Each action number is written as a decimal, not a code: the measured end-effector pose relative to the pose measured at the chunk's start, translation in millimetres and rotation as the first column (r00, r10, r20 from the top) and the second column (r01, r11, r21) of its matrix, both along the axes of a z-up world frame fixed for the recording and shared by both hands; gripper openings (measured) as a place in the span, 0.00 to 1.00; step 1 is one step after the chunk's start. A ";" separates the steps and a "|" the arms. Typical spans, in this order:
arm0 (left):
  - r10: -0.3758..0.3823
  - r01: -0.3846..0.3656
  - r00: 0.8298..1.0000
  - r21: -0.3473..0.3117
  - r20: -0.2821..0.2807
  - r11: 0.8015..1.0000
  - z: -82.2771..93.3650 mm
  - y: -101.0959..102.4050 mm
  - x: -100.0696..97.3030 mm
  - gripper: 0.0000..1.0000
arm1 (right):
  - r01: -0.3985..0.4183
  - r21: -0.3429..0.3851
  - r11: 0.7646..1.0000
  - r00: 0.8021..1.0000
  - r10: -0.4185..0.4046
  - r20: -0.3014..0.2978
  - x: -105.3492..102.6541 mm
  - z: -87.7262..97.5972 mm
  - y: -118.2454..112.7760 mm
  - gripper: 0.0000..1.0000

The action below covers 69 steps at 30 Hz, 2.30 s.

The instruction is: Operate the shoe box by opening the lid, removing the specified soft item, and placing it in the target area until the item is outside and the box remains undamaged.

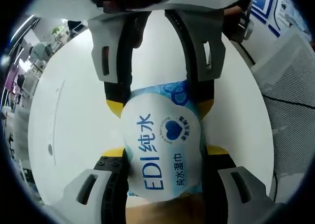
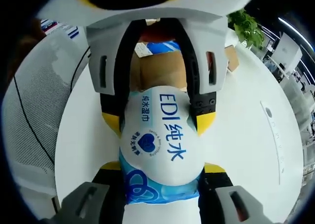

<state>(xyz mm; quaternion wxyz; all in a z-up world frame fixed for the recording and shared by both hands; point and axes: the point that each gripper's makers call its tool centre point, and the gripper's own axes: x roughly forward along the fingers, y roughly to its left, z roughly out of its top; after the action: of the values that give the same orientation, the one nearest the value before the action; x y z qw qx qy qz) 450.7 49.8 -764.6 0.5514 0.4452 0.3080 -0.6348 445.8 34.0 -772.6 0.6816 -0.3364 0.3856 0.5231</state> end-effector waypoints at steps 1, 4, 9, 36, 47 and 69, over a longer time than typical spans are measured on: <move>-0.002 0.002 1.000 0.001 0.001 1.000 0.3 -0.2 -0.1 0.60 | 0.001 0.000 1.000 1.000 -0.001 0.000 -0.3 0.1 -0.2 0.56; -0.007 0.007 1.000 -0.001 0.004 1.000 0.4 -0.9 0.1 0.59 | 0.001 -0.002 1.000 1.000 -0.001 0.000 -0.9 0.5 -1.0 0.55; -0.013 0.013 1.000 0.000 0.006 1.000 1.9 -1.2 0.6 0.59 | 0.006 0.000 1.000 1.000 -0.006 0.000 -0.7 2.9 -1.8 0.54; 0.040 -0.039 0.999 -0.141 0.003 0.989 54.3 24.6 14.5 0.58 | 0.106 0.063 0.992 0.994 -0.104 -0.031 -4.9 24.6 -7.4 0.49; 0.205 -0.206 0.978 -0.264 -0.031 0.942 89.4 48.0 34.0 0.59 | 0.240 0.194 0.951 0.971 -0.235 -0.049 5.5 54.5 -1.1 0.52; 0.450 -0.445 0.889 -0.391 -0.085 0.806 128.1 125.1 35.0 0.62 | 0.418 0.373 0.828 0.905 -0.417 -0.088 15.2 90.7 14.6 0.57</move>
<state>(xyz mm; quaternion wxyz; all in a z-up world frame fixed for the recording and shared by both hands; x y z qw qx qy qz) 485.7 174.9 -636.5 0.7662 0.2416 0.2647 -0.5335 461.0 48.6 -681.9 0.8310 -0.1033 0.3409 0.4273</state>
